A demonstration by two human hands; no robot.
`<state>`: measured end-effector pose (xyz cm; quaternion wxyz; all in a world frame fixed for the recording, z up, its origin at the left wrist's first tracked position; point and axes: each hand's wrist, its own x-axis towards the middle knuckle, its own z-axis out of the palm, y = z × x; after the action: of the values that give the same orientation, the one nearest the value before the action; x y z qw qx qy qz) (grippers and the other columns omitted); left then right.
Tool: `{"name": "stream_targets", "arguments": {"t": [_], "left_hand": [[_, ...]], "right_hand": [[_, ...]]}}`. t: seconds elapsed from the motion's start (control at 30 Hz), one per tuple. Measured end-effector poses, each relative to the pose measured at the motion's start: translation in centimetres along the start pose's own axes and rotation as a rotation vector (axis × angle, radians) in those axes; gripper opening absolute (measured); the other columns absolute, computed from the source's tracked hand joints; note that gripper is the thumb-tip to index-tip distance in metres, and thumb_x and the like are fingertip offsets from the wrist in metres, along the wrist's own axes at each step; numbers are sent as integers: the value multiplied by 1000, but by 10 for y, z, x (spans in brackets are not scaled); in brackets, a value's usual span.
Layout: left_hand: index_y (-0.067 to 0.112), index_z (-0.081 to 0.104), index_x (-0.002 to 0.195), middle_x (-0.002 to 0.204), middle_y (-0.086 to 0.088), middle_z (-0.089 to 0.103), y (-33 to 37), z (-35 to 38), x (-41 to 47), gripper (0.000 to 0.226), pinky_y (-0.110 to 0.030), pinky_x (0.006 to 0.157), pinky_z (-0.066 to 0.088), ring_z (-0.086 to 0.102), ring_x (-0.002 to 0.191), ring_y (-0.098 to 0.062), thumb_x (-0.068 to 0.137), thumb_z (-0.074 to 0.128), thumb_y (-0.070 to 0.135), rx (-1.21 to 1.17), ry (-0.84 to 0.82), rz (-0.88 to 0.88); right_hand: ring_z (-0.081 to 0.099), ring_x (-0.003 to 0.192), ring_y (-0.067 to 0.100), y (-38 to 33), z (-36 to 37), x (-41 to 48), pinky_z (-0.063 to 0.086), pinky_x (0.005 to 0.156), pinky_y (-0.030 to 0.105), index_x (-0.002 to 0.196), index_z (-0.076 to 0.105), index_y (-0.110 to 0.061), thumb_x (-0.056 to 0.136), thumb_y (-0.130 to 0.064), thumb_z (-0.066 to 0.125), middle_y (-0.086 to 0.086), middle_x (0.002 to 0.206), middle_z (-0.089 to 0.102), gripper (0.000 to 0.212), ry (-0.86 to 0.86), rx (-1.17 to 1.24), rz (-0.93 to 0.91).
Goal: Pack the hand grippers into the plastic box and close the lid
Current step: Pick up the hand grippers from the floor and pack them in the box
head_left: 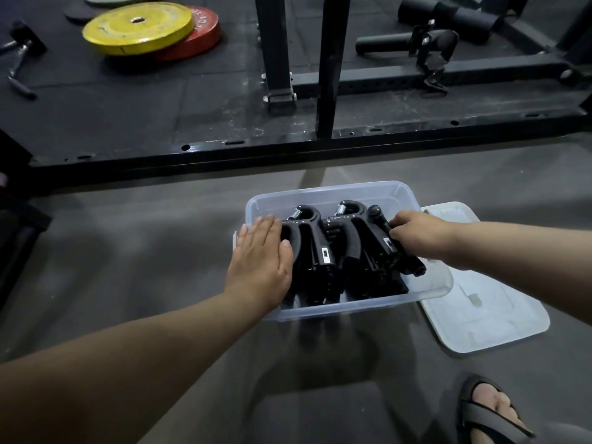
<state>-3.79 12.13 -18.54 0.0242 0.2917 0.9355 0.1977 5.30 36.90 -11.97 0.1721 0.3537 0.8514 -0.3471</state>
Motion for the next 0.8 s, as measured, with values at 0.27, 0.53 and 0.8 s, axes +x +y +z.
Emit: {"name": "stream_targets", "arguments": {"t": [0.27,0.53,0.8], "left_hand": [[14,29,150,160,-1,20,0,2,1,69,-29,119,-10,9,148,-13,91,11,44,17,-4,-2],[14,29,150,160,-1,21,0,2,1,75,-28,119,-9,9,148,-12,87,5,47,17,8,-4],[11,28,151,161,-1,17,-2,3,0,64,-27,120,-7,7,148,-10,94,19,38,-49,73,-92]], "right_hand": [[66,65,34,7,4,4,59,60,43,85,54,-13,98,-27,38,16,89,60,25,58,-203,-149],[45,125,27,18,-3,13,36,106,36,124,57,-8,98,-22,37,12,131,52,36,247,-305,-358],[38,132,26,16,-10,36,38,104,39,135,49,-8,99,-22,34,9,141,44,41,269,-286,-355]]}}
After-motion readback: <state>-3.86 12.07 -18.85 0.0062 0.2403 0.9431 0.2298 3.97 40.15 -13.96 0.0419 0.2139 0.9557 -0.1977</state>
